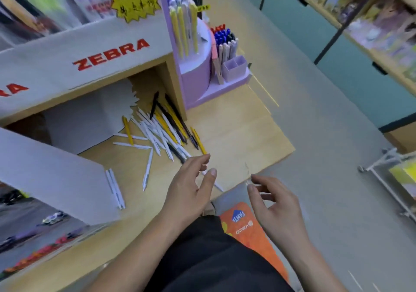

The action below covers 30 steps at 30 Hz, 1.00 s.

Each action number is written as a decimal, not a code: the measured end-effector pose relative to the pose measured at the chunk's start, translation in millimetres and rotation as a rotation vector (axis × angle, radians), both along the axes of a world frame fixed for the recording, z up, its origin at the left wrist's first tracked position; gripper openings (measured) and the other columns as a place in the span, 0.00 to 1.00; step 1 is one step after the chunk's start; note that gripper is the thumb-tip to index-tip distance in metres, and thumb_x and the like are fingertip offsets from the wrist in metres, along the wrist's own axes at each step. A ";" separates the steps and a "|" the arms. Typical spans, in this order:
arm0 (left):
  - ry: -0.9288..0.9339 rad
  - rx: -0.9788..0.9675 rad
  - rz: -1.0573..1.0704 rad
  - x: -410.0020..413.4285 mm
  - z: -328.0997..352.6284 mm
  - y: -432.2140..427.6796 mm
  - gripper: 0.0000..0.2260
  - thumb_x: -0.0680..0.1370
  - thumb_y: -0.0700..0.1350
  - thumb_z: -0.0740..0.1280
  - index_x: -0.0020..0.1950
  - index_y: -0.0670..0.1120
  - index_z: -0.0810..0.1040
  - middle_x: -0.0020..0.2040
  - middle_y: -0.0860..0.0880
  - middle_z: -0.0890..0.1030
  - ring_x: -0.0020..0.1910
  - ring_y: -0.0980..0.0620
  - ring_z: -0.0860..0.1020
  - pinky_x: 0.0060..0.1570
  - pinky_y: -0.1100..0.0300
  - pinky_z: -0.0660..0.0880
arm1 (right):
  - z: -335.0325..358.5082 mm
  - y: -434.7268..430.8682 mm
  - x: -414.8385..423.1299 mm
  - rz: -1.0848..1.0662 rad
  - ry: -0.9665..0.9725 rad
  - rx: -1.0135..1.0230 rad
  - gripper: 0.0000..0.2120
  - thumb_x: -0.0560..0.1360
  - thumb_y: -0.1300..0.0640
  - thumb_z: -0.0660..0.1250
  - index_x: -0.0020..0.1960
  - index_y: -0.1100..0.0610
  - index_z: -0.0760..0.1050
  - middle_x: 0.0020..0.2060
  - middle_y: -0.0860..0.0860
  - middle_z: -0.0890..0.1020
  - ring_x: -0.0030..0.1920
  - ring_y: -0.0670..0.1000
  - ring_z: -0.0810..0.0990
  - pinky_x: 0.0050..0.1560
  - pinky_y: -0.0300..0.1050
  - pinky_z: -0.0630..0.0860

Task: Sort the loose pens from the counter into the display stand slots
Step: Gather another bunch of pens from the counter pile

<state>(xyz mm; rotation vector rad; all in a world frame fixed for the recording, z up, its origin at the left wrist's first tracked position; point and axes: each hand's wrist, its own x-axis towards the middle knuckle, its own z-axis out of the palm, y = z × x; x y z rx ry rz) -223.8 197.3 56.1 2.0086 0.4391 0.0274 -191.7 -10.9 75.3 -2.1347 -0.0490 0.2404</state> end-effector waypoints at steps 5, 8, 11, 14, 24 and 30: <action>0.104 0.031 0.078 29.8 -20.5 26.0 0.19 0.85 0.54 0.64 0.75 0.52 0.75 0.64 0.58 0.77 0.61 0.64 0.76 0.62 0.62 0.75 | 2.1 47.6 84.9 0.167 -0.043 -0.031 0.10 0.79 0.54 0.70 0.60 0.49 0.82 0.52 0.38 0.83 0.53 0.44 0.82 0.53 0.48 0.81; 0.121 0.060 0.158 42.2 -24.9 36.1 0.19 0.85 0.54 0.65 0.75 0.51 0.75 0.63 0.57 0.77 0.59 0.62 0.76 0.61 0.61 0.75 | -4.5 81.2 124.5 0.314 -0.069 -0.061 0.12 0.80 0.51 0.69 0.62 0.50 0.82 0.53 0.40 0.83 0.52 0.44 0.82 0.51 0.49 0.81; 0.138 0.103 0.274 52.6 -36.7 47.3 0.19 0.85 0.53 0.64 0.75 0.49 0.75 0.68 0.55 0.76 0.64 0.59 0.75 0.65 0.59 0.73 | -25.0 116.5 151.7 0.480 -0.052 -0.098 0.16 0.81 0.48 0.67 0.67 0.49 0.78 0.57 0.40 0.80 0.54 0.41 0.80 0.52 0.44 0.79; 0.232 0.182 0.425 57.5 -63.2 60.8 0.21 0.85 0.53 0.65 0.75 0.45 0.74 0.74 0.47 0.73 0.73 0.48 0.71 0.72 0.55 0.68 | -65.7 148.1 170.8 0.604 0.138 -0.152 0.24 0.81 0.43 0.65 0.73 0.52 0.73 0.64 0.46 0.78 0.61 0.47 0.79 0.60 0.48 0.78; 0.585 0.249 0.508 24.6 -129.8 101.7 0.19 0.80 0.38 0.63 0.72 0.46 0.73 0.59 0.44 0.75 0.57 0.39 0.75 0.49 0.48 0.76 | -127.8 193.9 179.6 0.854 -0.196 -0.425 0.20 0.79 0.45 0.67 0.67 0.56 0.77 0.55 0.53 0.76 0.57 0.57 0.77 0.43 0.52 0.80; 0.373 0.432 0.611 38.3 -130.7 147.0 0.27 0.78 0.62 0.64 0.72 0.47 0.74 0.66 0.42 0.74 0.65 0.39 0.74 0.60 0.43 0.76 | -150.3 212.8 181.6 0.896 -0.407 -0.257 0.23 0.78 0.47 0.69 0.67 0.60 0.78 0.60 0.58 0.78 0.62 0.61 0.76 0.58 0.57 0.79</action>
